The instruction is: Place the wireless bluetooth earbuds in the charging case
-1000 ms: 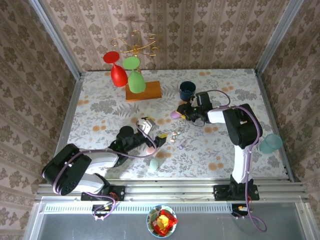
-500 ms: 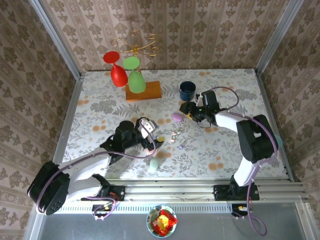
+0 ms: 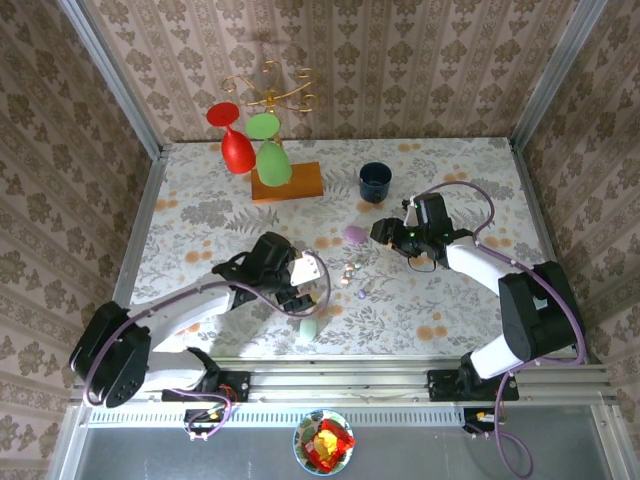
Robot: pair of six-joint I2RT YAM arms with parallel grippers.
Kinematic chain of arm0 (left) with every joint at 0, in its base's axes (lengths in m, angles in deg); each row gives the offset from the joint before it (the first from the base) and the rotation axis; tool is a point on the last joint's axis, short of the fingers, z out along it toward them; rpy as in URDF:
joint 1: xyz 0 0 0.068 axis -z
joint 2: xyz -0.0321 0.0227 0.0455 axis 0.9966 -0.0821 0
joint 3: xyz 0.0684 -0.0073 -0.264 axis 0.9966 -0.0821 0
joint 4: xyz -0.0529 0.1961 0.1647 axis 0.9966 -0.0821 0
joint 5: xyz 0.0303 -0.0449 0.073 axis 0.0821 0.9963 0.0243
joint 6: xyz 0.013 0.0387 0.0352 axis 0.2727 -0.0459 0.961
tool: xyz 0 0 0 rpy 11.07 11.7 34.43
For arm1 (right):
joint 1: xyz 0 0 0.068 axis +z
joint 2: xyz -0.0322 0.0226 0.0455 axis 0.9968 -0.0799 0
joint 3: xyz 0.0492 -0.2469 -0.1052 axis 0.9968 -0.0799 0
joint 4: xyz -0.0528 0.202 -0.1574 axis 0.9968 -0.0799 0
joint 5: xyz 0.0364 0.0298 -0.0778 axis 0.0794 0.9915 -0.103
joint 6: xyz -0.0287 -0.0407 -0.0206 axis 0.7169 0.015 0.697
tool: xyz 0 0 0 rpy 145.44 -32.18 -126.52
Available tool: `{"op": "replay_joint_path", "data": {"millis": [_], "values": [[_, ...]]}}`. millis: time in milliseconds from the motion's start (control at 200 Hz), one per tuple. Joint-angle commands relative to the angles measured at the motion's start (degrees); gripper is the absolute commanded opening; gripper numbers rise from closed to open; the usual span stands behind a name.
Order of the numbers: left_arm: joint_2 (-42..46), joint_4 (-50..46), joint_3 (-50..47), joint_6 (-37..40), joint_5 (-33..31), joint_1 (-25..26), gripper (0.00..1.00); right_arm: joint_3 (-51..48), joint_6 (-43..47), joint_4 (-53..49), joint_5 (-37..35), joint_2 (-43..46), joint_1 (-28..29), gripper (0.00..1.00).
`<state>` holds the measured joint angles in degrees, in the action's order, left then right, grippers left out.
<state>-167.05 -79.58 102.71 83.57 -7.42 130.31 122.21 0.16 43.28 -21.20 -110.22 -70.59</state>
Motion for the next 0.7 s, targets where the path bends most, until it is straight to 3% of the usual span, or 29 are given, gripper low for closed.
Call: {"op": "replay_joint_path", "data": {"millis": [0,240,535,695], "values": [[-3.5,-5.9,2.5,2.7,-4.3,0.9,0.94,-0.3,0.7,-0.2,-0.6,-0.4,-0.2,0.61],[-8.4,-5.8,3.7,2.4,-3.8,1.1,0.88,-0.1,1.1,-0.9,-0.8,-0.2,-0.2,0.61],[-7.0,-3.7,2.6,2.2,-1.4,1.0,0.55,-0.5,0.8,-1.0,-0.6,0.0,-0.2,0.61],[-5.4,-2.7,2.3,1.6,-2.1,1.0,0.53,-0.5,0.9,-1.8,-0.4,2.1,-0.2,0.6]]}}
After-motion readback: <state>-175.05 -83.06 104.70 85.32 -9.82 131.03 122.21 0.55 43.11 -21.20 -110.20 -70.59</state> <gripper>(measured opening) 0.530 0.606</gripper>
